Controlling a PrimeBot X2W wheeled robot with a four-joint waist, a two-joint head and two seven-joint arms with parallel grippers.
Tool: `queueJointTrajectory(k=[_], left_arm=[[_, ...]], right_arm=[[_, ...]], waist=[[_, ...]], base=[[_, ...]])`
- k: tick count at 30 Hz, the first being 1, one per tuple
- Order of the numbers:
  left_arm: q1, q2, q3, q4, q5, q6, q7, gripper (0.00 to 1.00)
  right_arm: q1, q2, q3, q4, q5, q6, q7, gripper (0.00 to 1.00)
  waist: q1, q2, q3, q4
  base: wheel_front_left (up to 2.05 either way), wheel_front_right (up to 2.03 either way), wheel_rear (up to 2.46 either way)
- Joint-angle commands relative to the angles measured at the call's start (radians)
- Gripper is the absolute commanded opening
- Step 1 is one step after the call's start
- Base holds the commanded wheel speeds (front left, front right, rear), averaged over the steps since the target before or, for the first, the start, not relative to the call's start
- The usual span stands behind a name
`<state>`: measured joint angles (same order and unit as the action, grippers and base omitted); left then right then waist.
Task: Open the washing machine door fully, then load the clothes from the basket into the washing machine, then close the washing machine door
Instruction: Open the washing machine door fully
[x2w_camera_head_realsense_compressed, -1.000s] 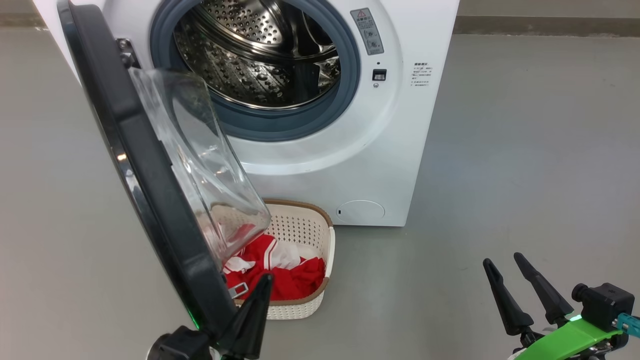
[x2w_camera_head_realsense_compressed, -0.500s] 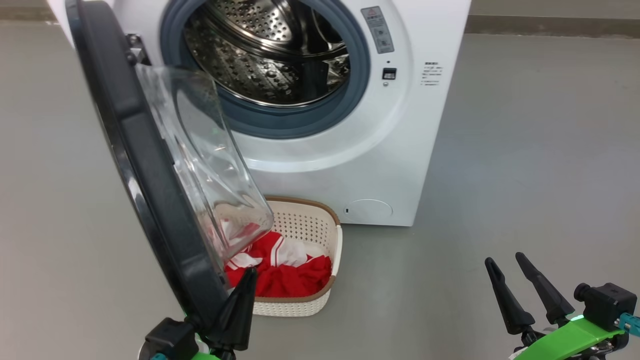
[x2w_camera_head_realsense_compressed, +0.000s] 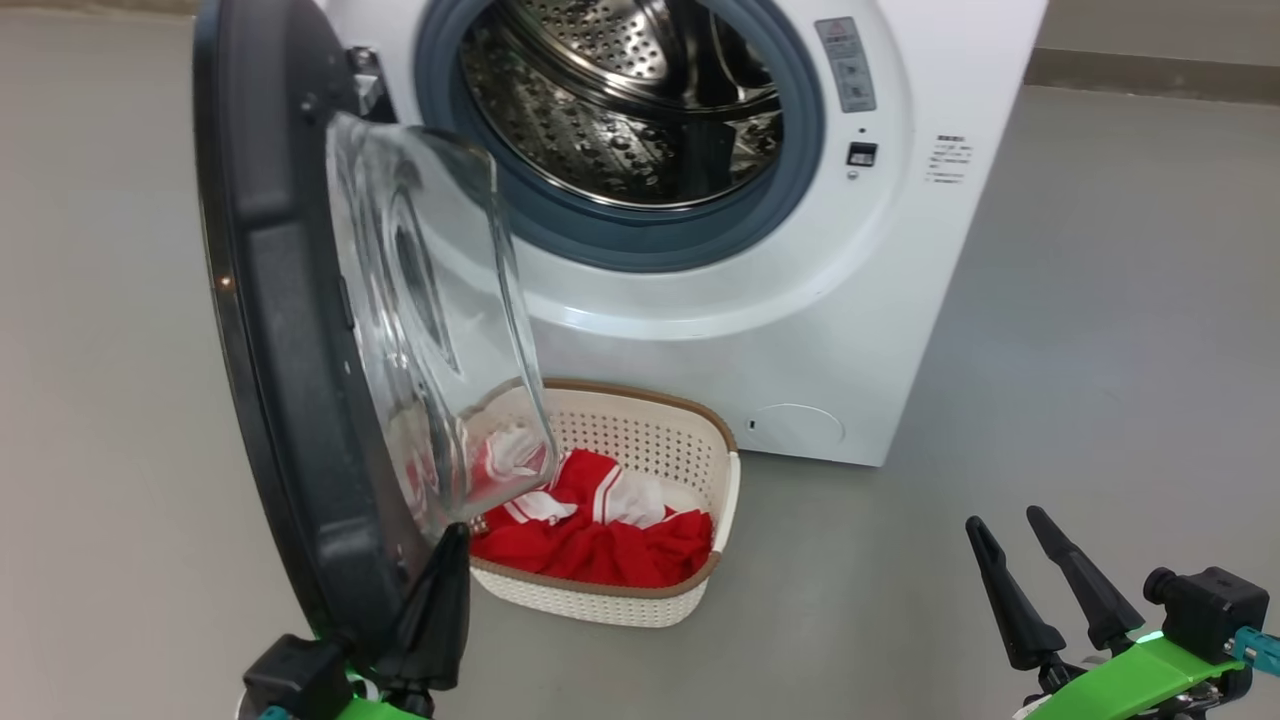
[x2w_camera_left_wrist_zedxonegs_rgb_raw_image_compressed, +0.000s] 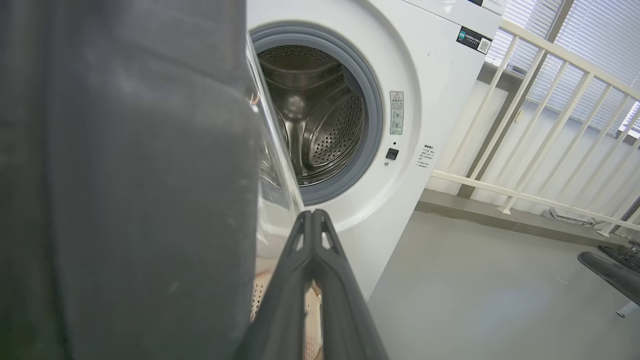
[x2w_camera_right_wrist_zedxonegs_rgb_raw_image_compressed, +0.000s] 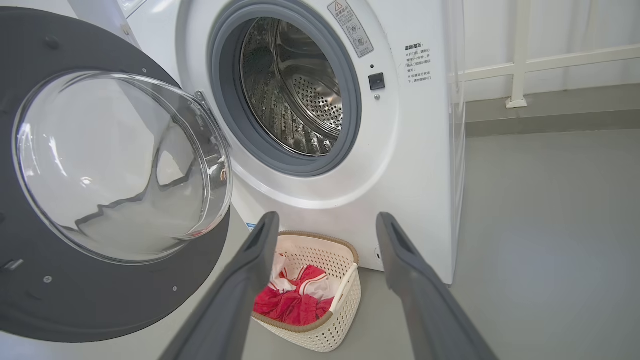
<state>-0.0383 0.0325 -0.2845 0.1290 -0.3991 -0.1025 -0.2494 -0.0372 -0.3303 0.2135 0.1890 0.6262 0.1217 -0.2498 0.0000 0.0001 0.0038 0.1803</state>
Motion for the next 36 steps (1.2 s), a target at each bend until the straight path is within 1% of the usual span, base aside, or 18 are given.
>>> queueJointTrajectory(k=[1,7,20,30,36], left_arm=[[-0.023,0.021,0.055,-0.029,0.005,0.006,-0.012,0.00],[-0.016,0.027,0.074,-0.022,0.002,0.010,-0.012,0.00],[-0.065,0.083,0.160,-0.024,-0.025,0.061,0.024,0.00],[-0.113,0.131,0.228,0.019,-0.081,0.063,0.049,0.00],[-0.157,0.159,0.253,0.057,-0.094,0.063,0.057,0.00]], right_arm=[[-0.010,-0.011,0.017,-0.022,-0.001,0.009,-0.012,1.00],[-0.007,-0.006,0.015,-0.023,-0.005,0.009,-0.012,1.00],[-0.023,-0.009,0.015,-0.028,-0.007,0.009,-0.012,1.00],[-0.036,-0.014,0.024,-0.031,-0.008,0.009,-0.012,1.00],[-0.048,-0.018,0.026,-0.031,-0.007,0.009,-0.012,1.00]], waist=[[0.0000,-0.0001,-0.001,0.019],[0.0000,-0.0001,-0.001,0.054],[0.0000,-0.0001,0.047,0.121],[0.0000,-0.0001,0.078,0.169],[0.0000,-0.0001,0.101,0.193]], base=[[0.00,0.00,0.00],[0.00,0.00,0.00],[0.00,0.00,0.00],[0.00,0.00,0.00],[0.00,0.00,0.00]])
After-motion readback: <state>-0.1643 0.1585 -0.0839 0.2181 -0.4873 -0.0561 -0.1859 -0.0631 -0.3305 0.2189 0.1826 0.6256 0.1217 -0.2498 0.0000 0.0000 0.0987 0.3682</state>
